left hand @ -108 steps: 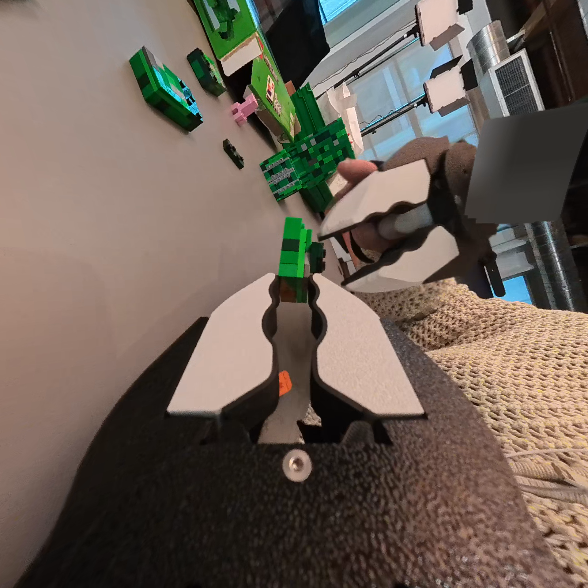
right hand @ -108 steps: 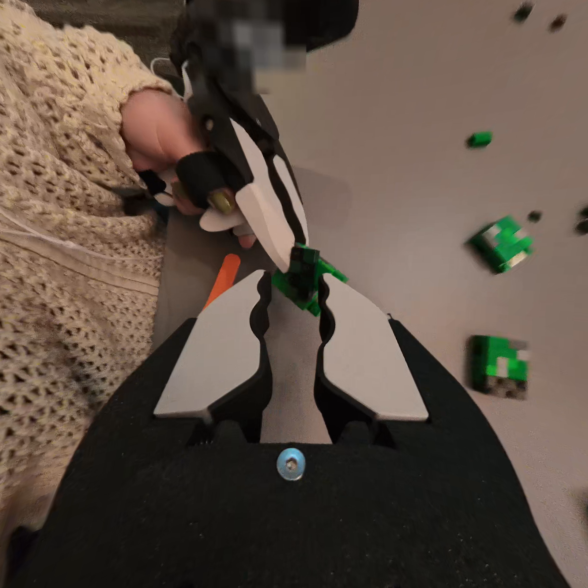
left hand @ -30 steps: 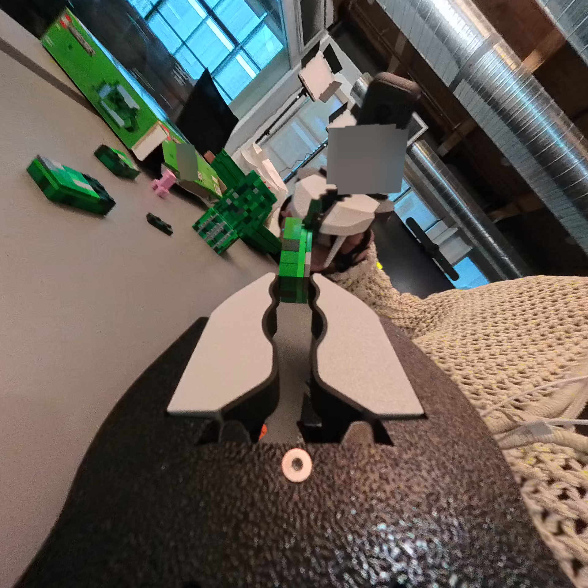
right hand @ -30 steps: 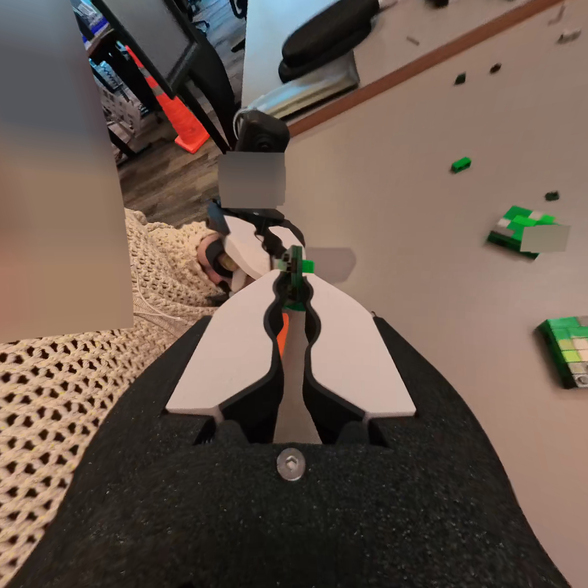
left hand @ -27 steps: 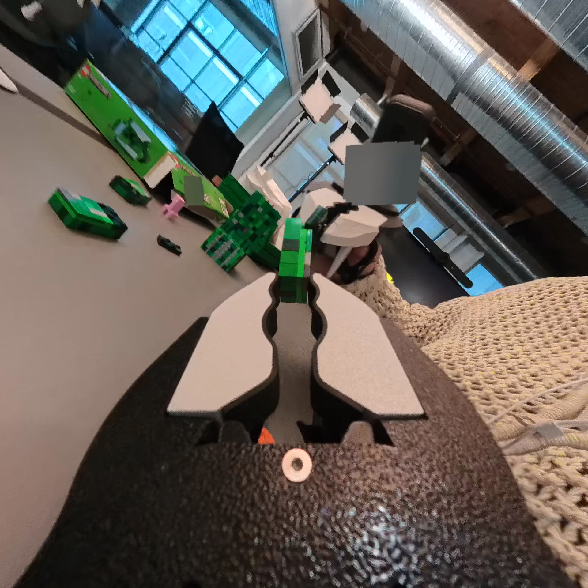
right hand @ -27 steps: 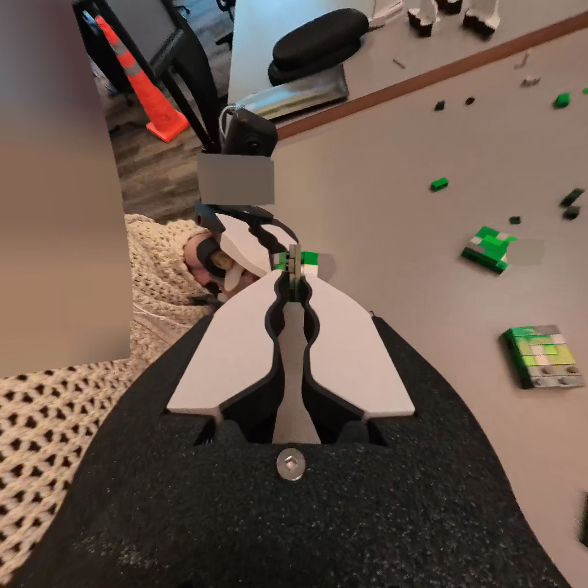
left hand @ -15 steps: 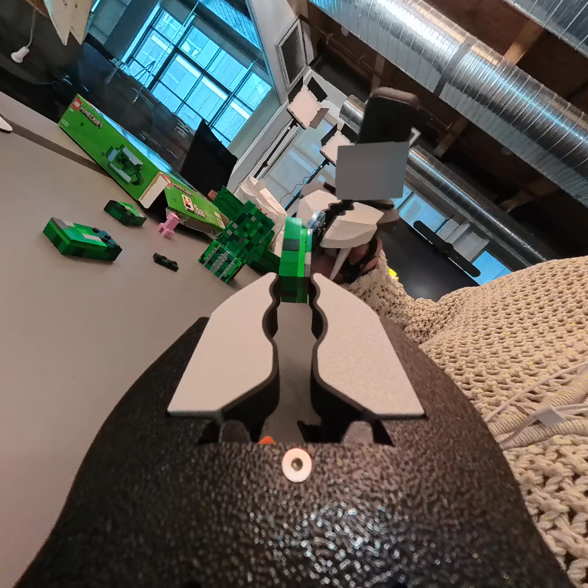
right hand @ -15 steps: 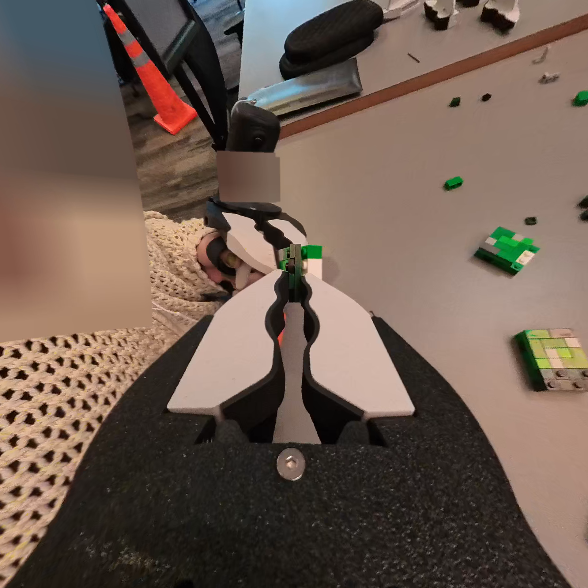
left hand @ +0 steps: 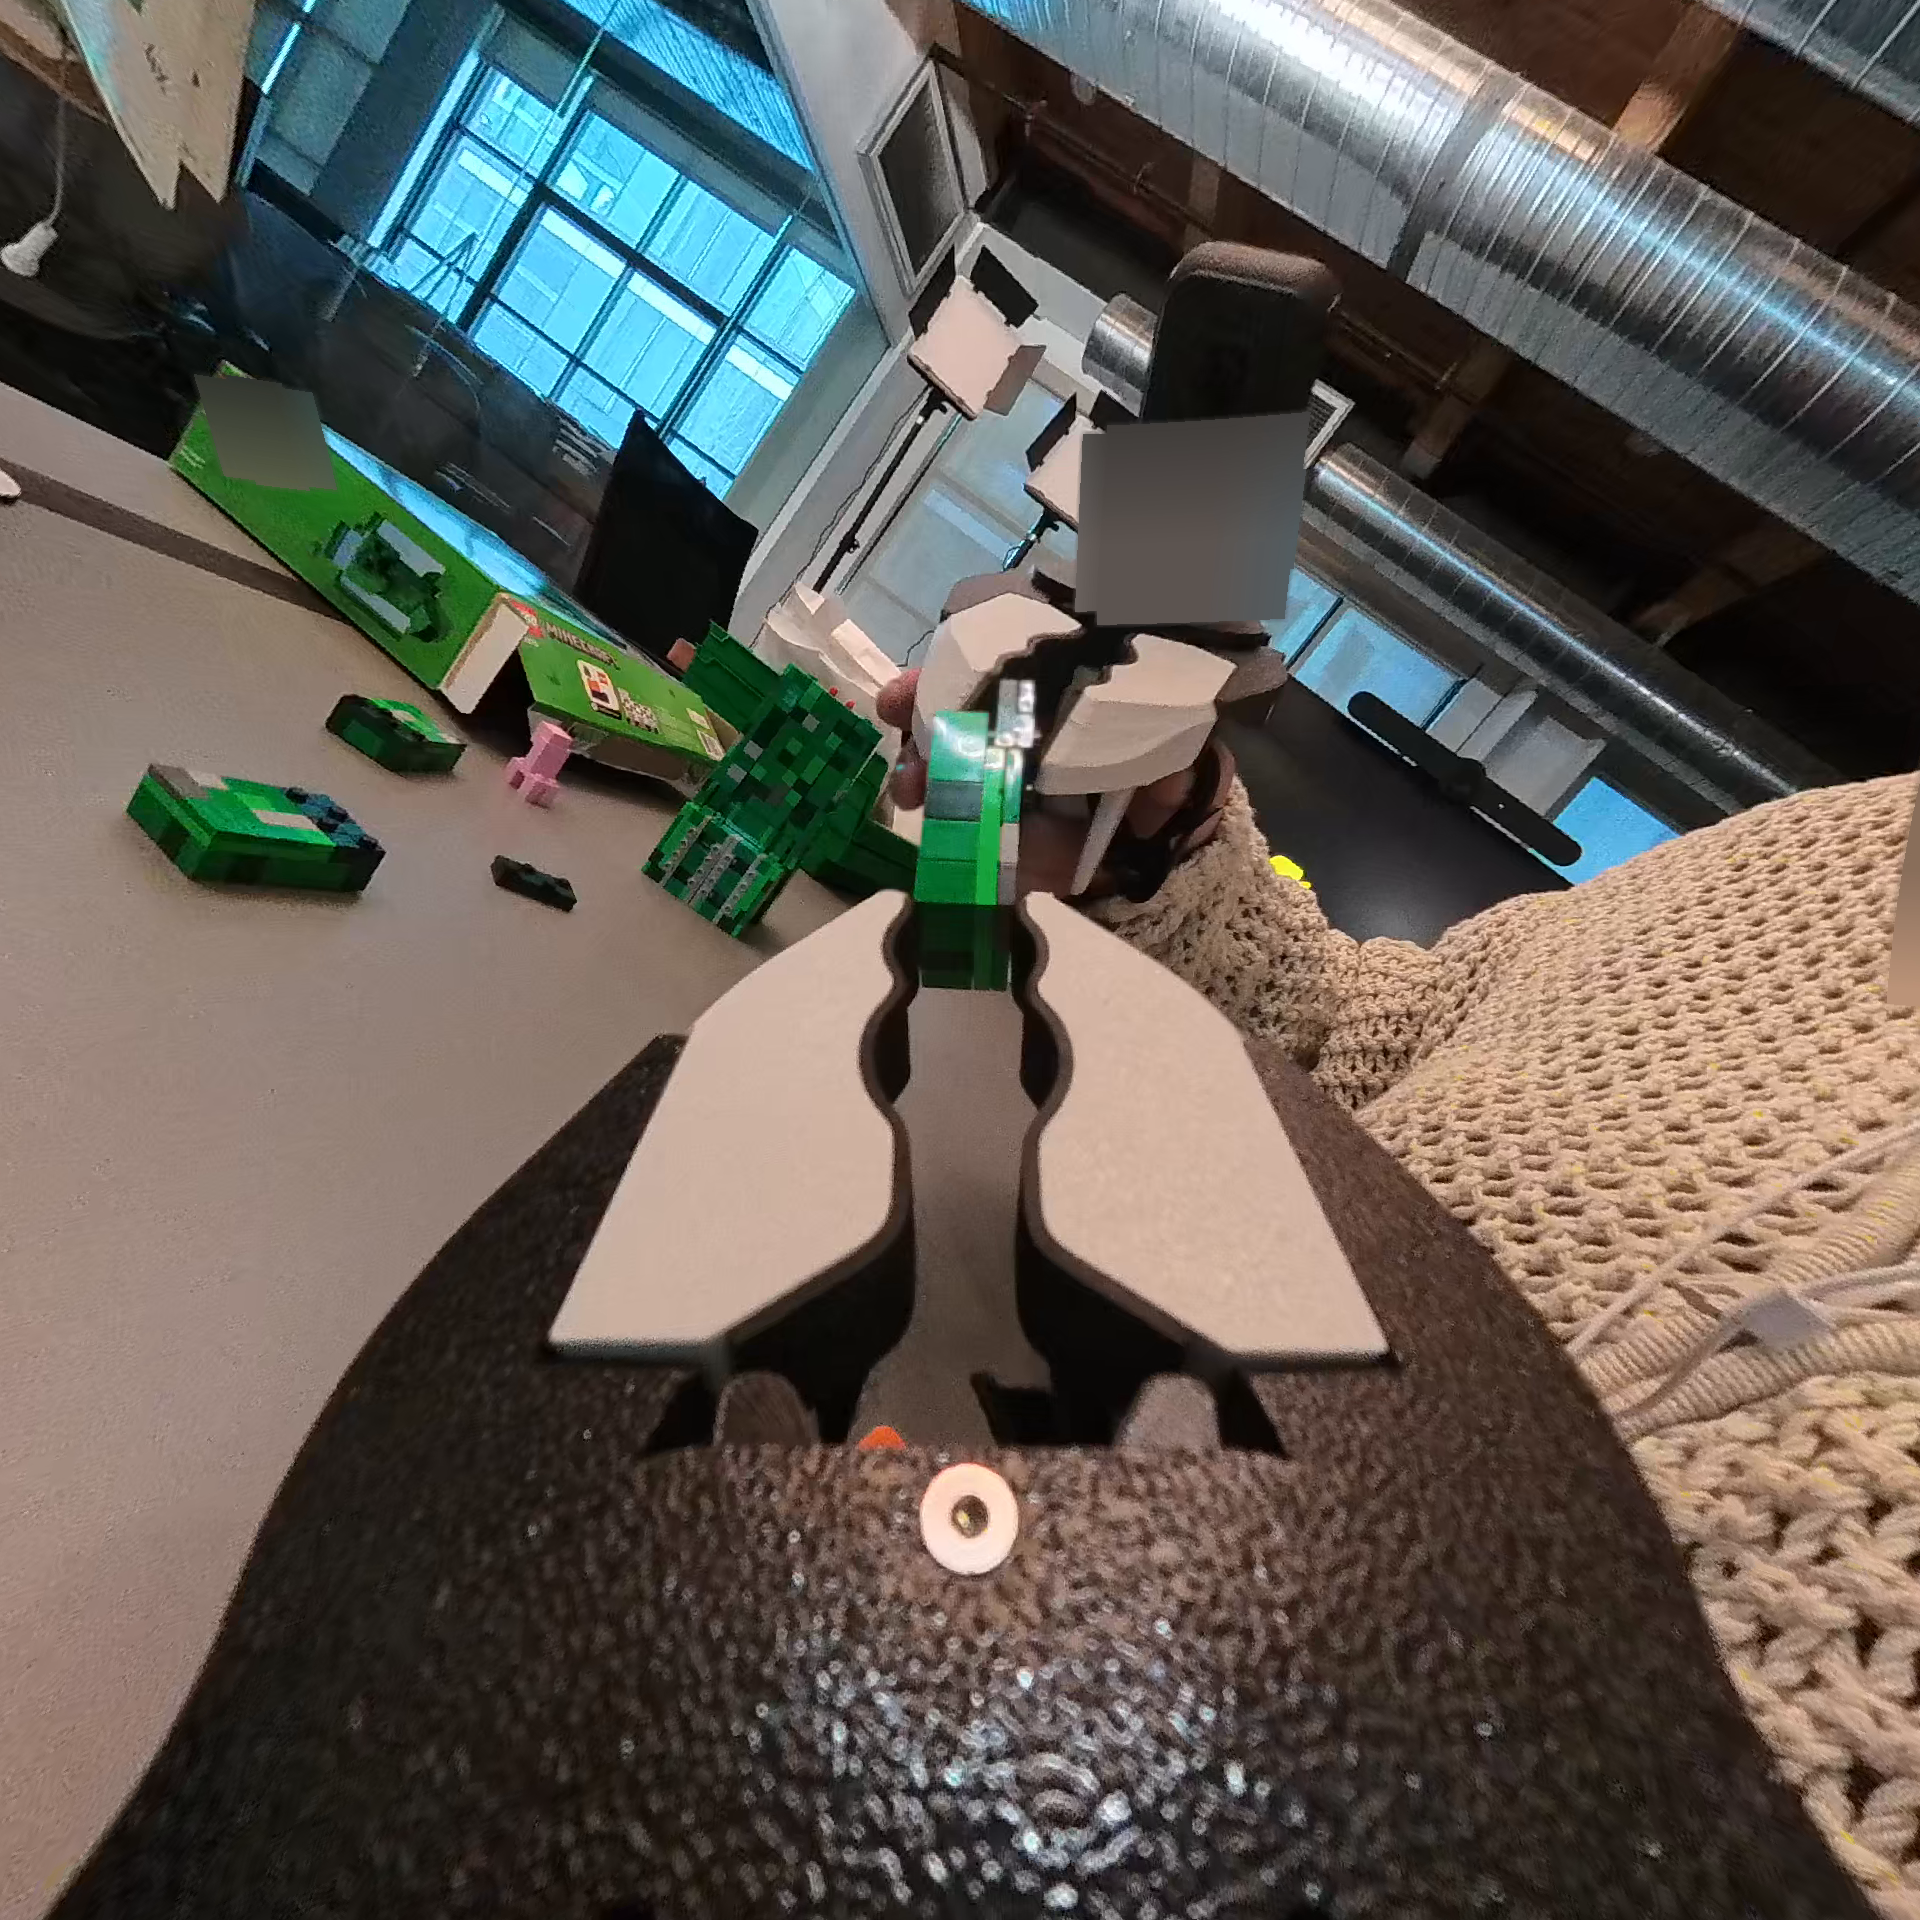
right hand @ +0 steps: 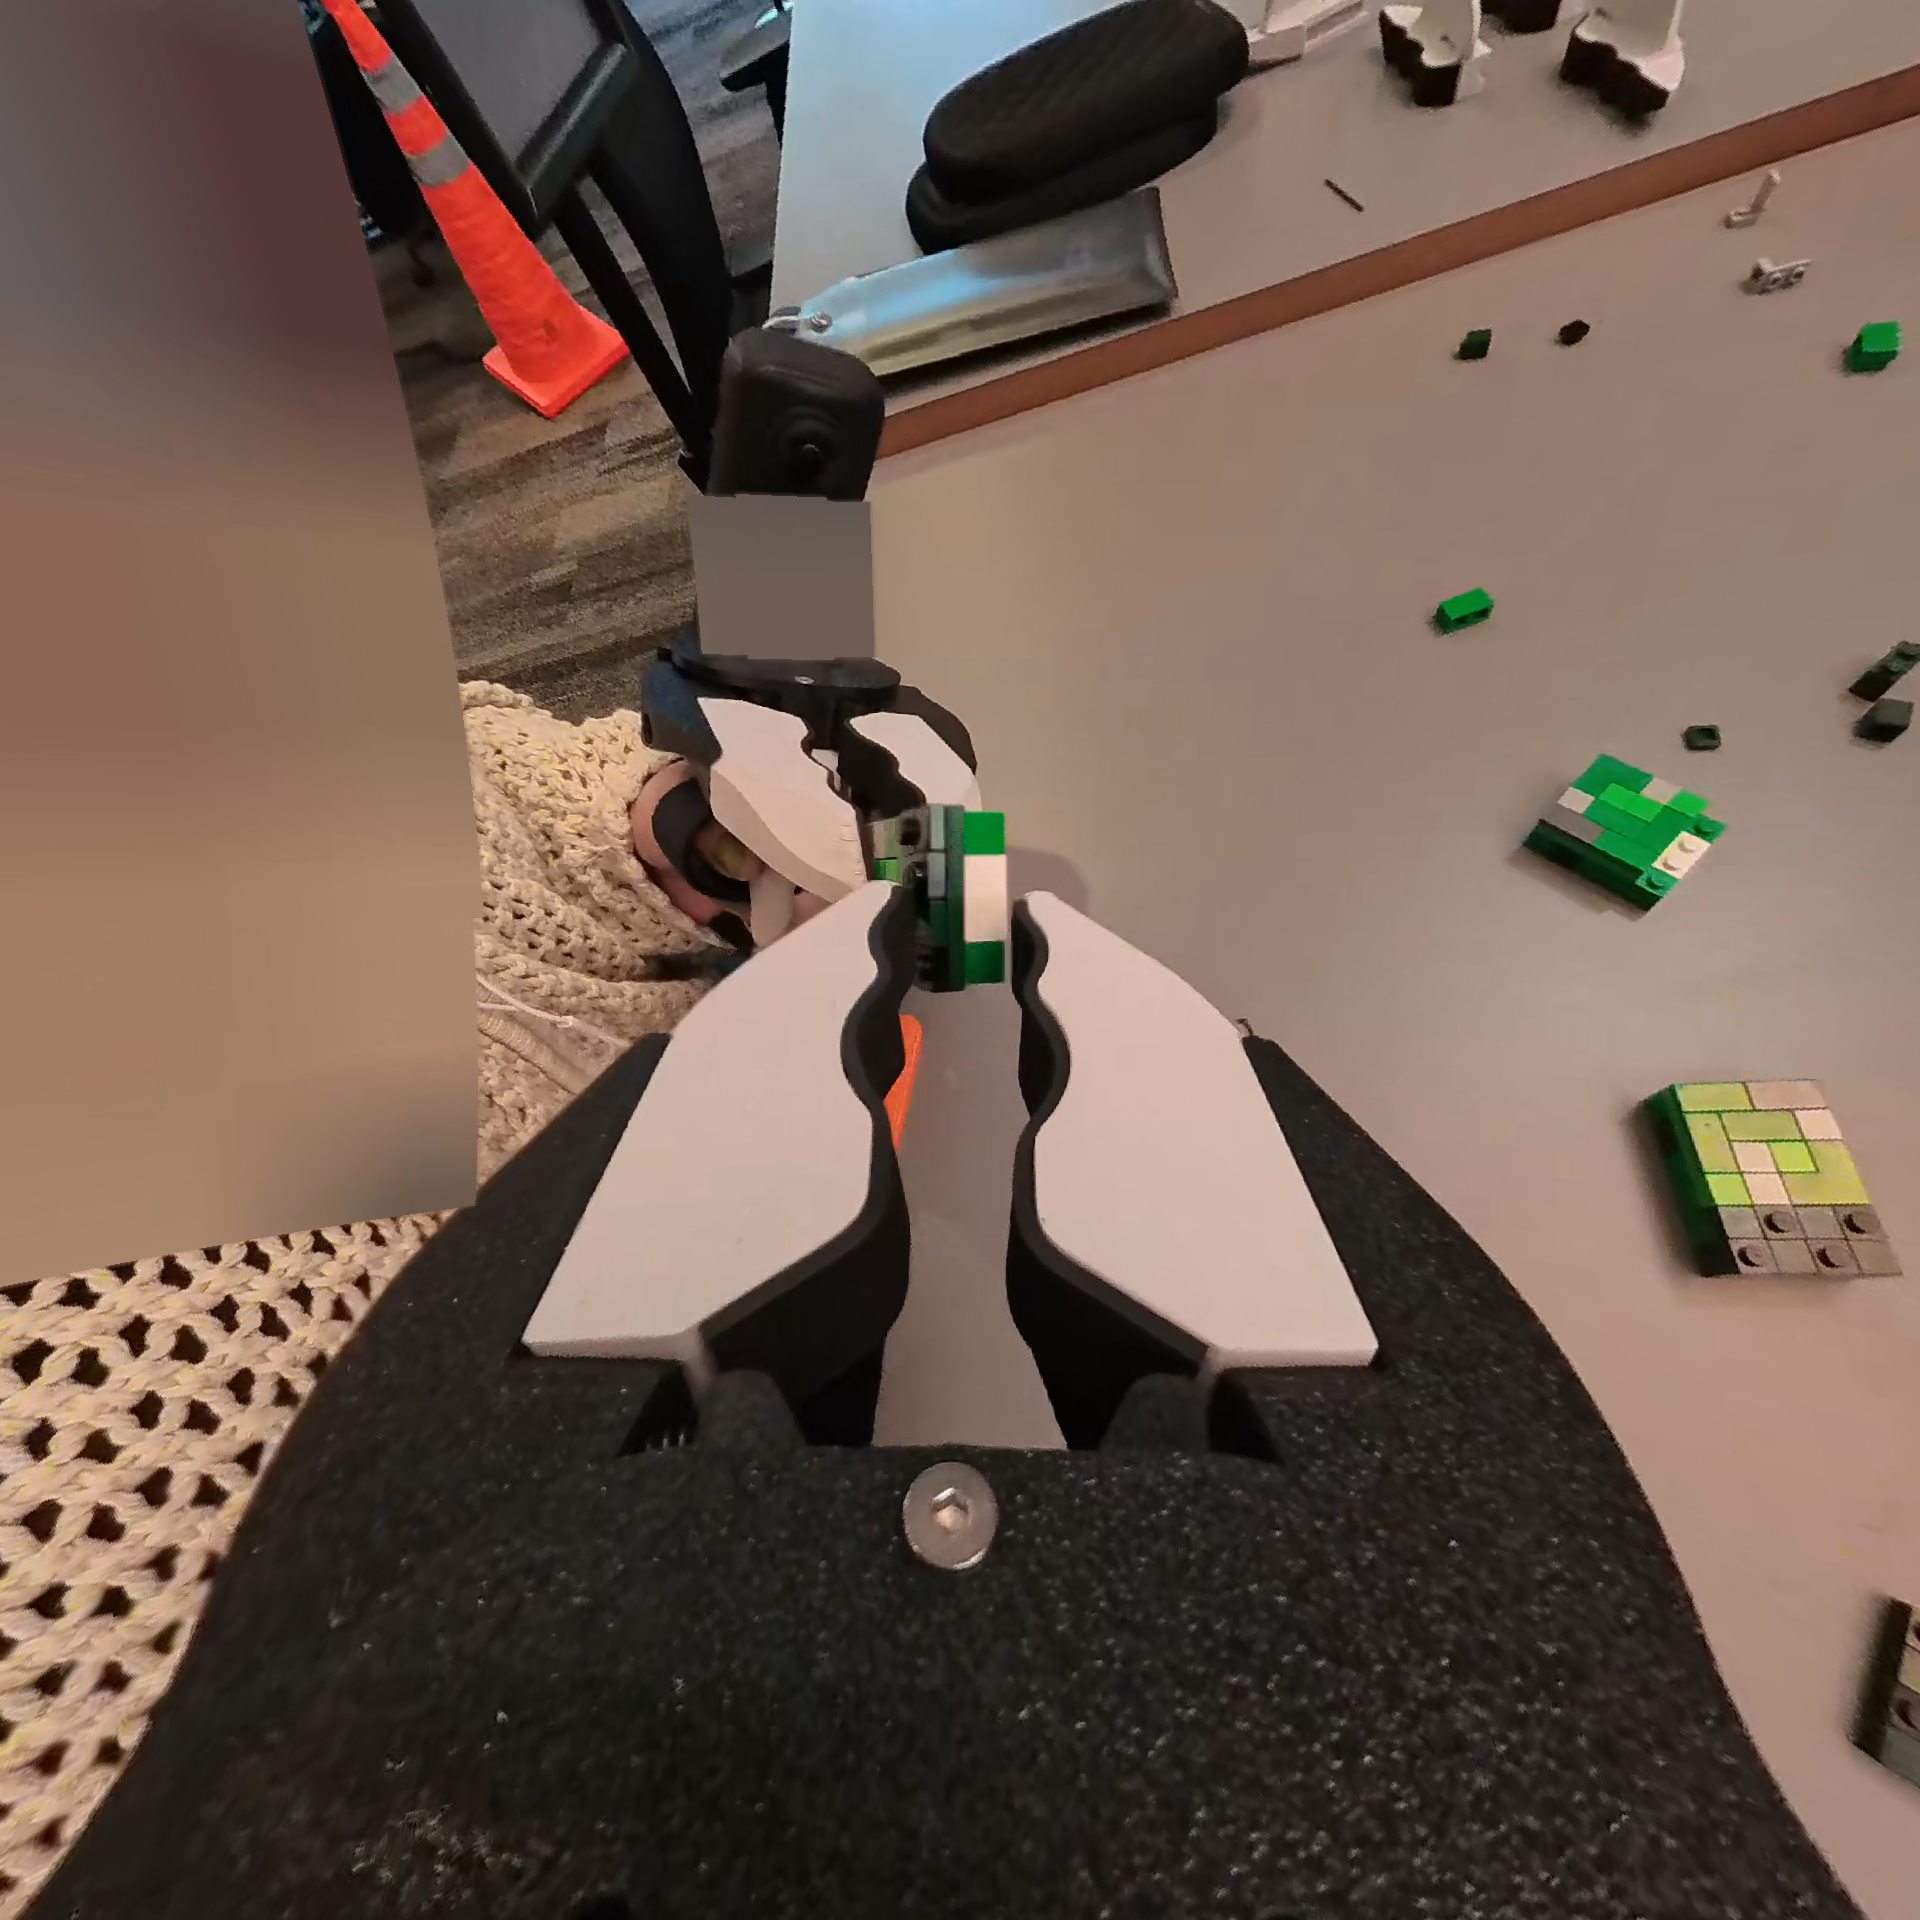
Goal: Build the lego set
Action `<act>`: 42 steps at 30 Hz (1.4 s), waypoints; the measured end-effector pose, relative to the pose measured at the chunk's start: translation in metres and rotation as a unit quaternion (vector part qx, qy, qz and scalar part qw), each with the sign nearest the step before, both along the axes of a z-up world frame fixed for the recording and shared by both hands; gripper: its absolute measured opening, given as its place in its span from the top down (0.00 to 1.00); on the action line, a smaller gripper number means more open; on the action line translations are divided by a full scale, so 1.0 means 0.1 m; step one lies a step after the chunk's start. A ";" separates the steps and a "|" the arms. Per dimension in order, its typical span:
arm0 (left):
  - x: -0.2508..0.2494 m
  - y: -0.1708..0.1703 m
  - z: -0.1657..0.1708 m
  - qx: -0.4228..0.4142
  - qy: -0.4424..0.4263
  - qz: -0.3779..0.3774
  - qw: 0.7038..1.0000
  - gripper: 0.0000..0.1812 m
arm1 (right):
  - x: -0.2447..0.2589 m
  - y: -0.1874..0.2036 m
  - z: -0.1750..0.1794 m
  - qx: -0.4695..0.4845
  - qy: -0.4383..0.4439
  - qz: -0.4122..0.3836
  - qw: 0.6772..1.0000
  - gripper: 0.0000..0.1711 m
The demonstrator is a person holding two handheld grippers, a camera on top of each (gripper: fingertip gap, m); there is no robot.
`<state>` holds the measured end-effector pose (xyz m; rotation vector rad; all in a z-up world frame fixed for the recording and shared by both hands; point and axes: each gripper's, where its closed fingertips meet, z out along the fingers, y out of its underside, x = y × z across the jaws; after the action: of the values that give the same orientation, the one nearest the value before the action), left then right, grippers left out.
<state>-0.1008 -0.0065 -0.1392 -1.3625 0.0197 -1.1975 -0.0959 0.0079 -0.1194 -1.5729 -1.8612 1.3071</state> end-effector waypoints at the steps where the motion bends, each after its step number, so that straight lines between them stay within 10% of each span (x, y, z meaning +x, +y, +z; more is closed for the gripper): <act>1: 0.00 0.00 0.01 0.002 -0.001 -0.001 1.000 0.91 | 0.00 0.00 0.01 -0.001 0.002 0.000 1.000 0.89; 42: 0.04 -0.11 0.12 0.048 0.038 -0.016 0.998 0.91 | 0.05 -0.16 0.10 -0.104 0.021 0.037 0.994 0.89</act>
<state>-0.0965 -0.0174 -0.1268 -1.3262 0.1526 -1.1569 -0.0909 -0.0080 -0.1098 -1.5759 -1.8230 1.6004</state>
